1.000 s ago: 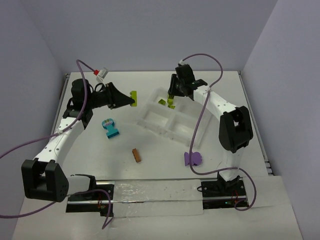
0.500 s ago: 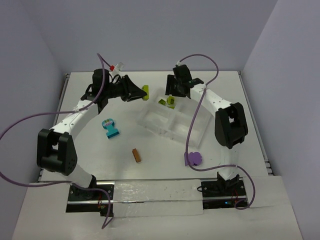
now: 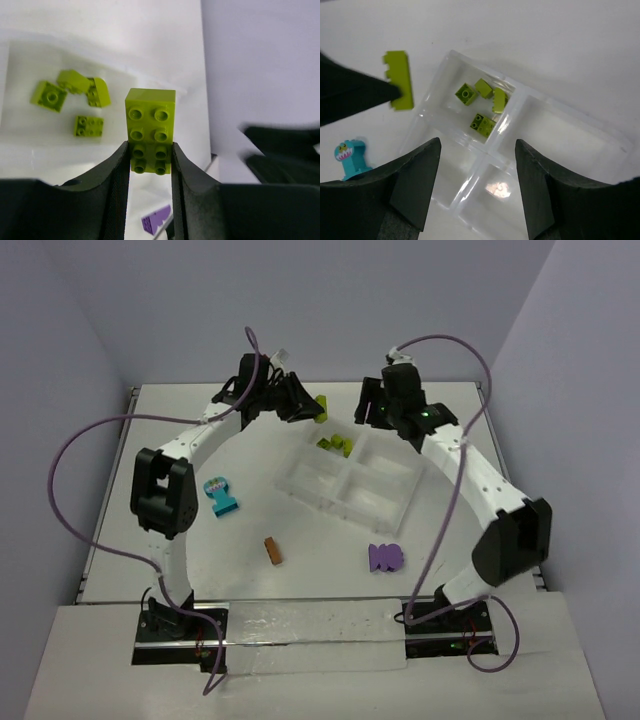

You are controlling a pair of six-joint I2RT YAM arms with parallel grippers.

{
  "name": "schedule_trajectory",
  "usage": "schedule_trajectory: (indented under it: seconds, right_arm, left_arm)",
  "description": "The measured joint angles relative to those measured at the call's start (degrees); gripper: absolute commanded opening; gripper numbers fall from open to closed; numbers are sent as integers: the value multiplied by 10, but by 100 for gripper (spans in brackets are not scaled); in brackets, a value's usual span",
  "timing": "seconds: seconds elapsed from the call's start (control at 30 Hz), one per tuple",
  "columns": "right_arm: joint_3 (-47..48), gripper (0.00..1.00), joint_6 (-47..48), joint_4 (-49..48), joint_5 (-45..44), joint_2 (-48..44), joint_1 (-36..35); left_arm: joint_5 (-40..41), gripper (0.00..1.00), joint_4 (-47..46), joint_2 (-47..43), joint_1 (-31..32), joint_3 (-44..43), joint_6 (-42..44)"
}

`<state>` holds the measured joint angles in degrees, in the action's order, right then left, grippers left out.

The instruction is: Sort the legos into containers by color

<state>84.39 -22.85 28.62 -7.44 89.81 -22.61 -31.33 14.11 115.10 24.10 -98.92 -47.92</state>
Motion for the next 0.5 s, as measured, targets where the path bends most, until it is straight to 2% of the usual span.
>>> schedule_trajectory:
  seconds: [0.23,0.3,0.37,0.4,0.47,0.5]
  right_arm:
    - [-111,69,-5,9,-24,-183,4]
    - [-143,69,-10,10,-25,-218,4]
    - [-176,70,-16,14,-28,-247,4]
    - [-191,70,-18,20,-30,-261,4]
    - [-213,70,-22,32,-36,-283,4]
    - [-222,70,-24,36,-39,-292,4]
  left_arm:
    - [45,1,38,91,29,-87,18]
    - [52,6,48,108,33,-99,20]
    - [58,14,54,122,35,-107,21]
    - [62,26,57,126,35,-107,21]
    - [68,41,63,128,35,-107,21]
    - [71,51,65,128,35,-106,21]
